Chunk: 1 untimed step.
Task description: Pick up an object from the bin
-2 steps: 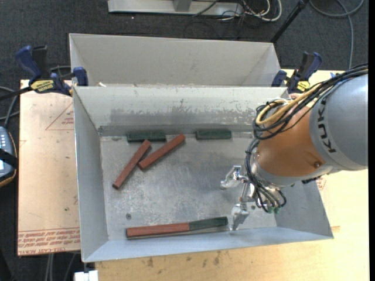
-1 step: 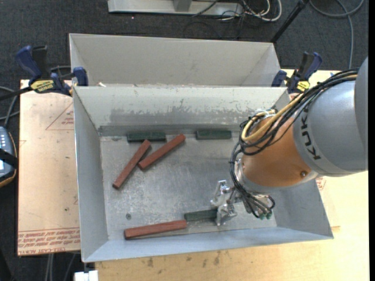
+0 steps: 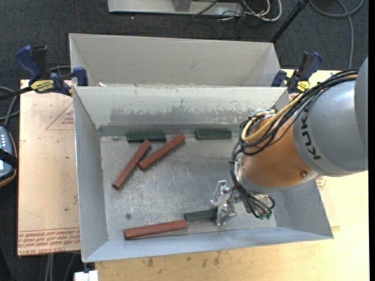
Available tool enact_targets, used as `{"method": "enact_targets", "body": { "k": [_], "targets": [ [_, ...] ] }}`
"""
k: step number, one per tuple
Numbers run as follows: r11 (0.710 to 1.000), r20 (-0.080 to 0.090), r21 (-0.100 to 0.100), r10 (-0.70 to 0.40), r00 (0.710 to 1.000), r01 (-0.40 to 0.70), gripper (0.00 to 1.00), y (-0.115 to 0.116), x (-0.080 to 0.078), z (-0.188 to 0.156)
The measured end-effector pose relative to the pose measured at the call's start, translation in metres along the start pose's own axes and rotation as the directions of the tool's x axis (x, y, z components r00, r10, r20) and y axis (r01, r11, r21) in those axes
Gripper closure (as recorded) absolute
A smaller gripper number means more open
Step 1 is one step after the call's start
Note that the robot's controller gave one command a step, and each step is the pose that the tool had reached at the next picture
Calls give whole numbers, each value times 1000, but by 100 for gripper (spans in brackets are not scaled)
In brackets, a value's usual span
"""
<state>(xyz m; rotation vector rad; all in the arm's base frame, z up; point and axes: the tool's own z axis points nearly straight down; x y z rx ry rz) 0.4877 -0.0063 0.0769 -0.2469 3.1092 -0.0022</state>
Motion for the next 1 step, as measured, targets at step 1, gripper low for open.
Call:
{"method": "enact_targets", "body": {
  "k": [1],
  "targets": [
    [951, -20, -11, -310, 951, 310, 100, 11, -7, -167]
  ]
}}
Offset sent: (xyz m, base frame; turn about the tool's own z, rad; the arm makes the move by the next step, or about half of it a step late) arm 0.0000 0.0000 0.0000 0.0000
